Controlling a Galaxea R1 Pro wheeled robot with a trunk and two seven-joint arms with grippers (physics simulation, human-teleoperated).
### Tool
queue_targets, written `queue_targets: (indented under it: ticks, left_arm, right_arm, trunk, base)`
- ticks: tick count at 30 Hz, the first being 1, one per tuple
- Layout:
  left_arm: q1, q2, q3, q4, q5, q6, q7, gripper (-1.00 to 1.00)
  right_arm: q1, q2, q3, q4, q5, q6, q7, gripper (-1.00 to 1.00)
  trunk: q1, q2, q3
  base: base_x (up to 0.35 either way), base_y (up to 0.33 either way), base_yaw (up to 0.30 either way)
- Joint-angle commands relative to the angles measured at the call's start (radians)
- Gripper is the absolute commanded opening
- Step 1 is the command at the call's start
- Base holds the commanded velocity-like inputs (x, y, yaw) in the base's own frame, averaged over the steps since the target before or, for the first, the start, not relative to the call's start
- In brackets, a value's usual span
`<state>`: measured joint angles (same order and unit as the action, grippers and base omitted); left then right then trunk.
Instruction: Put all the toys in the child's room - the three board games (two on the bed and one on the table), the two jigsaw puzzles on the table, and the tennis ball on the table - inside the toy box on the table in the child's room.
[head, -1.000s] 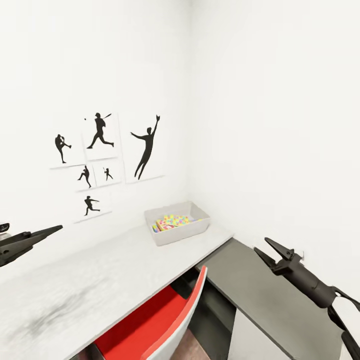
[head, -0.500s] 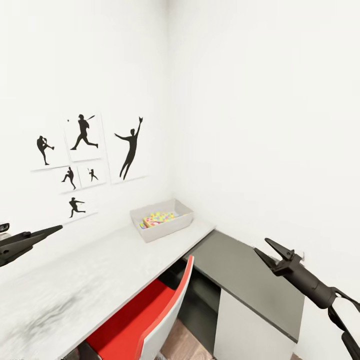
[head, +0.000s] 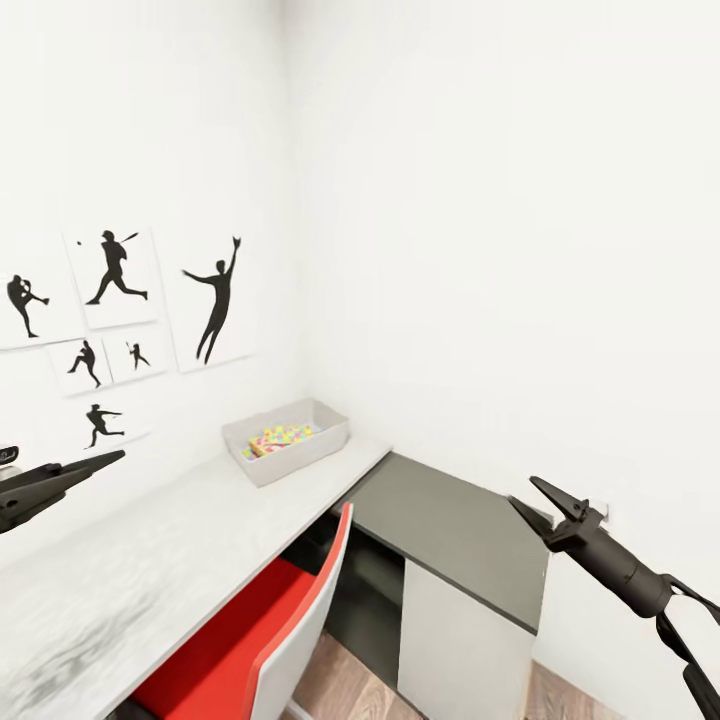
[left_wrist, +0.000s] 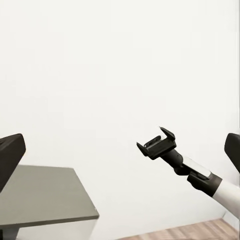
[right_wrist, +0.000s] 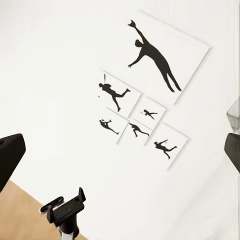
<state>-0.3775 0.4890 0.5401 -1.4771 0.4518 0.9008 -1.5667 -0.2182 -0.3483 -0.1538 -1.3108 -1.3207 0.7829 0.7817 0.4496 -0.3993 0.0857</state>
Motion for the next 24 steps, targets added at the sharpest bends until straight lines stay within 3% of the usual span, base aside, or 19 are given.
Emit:
queue_targets:
  ticks: [1,13,24]
  left_arm:
    - [0.000,0.000,0.001,0.000,-0.001,0.011,-0.004,1.00]
    - [0.000,0.000,0.001,0.000,-0.001,0.011,-0.004,1.00]
    - [0.000,0.000,0.001,0.000,-0.001,0.012,-0.004,1.00]
  right_arm:
    - [-0.001,0.000,0.000,0.001,-0.003,0.006,0.001,1.00]
    - [-0.001,0.000,-0.001,0.016,-0.003,0.006,-0.001,1.00]
    - [-0.001,0.000,-0.001,0.019,-0.003,0.006,-0.001,1.00]
  trunk:
    - [0.000,-0.001,0.000]
    - [0.000,-0.001,0.007]
    - [0.000,-0.001,0.013]
  base:
    - [-0.002,0.000,-0.272]
    - [-0.091,0.000,-0.272]
    - [-0.216,0.000,-0.271]
